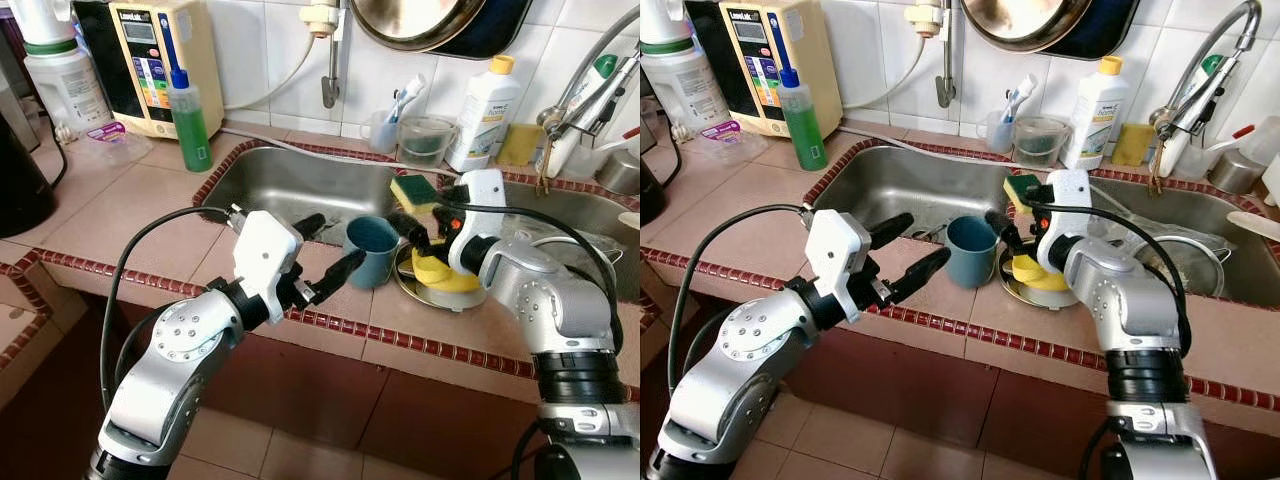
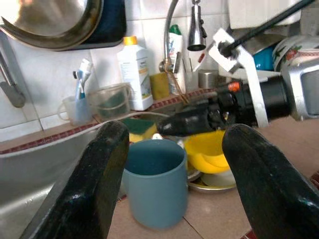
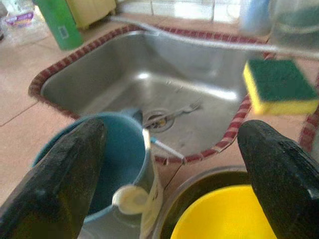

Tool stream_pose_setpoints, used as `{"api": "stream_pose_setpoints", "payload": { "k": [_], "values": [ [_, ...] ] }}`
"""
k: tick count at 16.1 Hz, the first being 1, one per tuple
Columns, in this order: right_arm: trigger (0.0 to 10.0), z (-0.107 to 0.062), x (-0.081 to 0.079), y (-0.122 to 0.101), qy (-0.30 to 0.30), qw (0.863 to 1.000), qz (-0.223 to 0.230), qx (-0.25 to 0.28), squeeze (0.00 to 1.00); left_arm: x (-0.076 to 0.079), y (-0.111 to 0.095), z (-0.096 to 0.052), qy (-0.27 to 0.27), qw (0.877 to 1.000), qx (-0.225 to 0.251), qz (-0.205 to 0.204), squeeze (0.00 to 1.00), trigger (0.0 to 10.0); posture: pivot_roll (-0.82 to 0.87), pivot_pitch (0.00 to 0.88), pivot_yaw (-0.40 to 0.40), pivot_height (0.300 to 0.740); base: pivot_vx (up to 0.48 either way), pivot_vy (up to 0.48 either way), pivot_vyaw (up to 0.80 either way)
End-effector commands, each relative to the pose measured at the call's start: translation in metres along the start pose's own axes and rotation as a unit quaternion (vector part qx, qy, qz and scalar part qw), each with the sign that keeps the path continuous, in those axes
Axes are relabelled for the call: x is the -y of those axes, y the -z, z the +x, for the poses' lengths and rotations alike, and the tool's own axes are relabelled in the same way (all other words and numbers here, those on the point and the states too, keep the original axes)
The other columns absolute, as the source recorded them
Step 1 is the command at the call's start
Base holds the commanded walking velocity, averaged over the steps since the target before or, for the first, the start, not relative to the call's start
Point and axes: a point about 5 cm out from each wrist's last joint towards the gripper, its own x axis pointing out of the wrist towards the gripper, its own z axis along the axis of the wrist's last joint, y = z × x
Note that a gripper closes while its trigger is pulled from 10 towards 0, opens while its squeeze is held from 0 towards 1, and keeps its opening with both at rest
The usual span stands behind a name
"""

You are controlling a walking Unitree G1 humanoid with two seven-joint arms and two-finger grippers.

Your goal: Kitchen organization

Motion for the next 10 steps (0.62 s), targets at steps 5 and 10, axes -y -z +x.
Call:
{"api": "stream_pose_setpoints", "payload": {
  "k": [5, 10],
  "values": [
    [4.9, 0.0039, -0.0043, -0.0029, -0.039, 0.999, 0.013, -0.016, 0.00, -0.0006, -0.0043, -0.0020, -0.015, 1.000, 0.007, 0.001, 0.00, 10.0, -0.10, 0.050, -0.027, 0.740, 0.000, 0.000, 0.00],
    [2.7, 0.0104, -0.0052, -0.0068, -0.052, 0.998, 0.022, -0.023, 0.00, 0.0011, -0.0058, -0.0018, -0.022, 1.000, 0.012, -0.006, 0.00, 10.0, -0.09, 0.052, -0.033, 0.740, 0.000, 0.000, 0.00]
  ]
}}
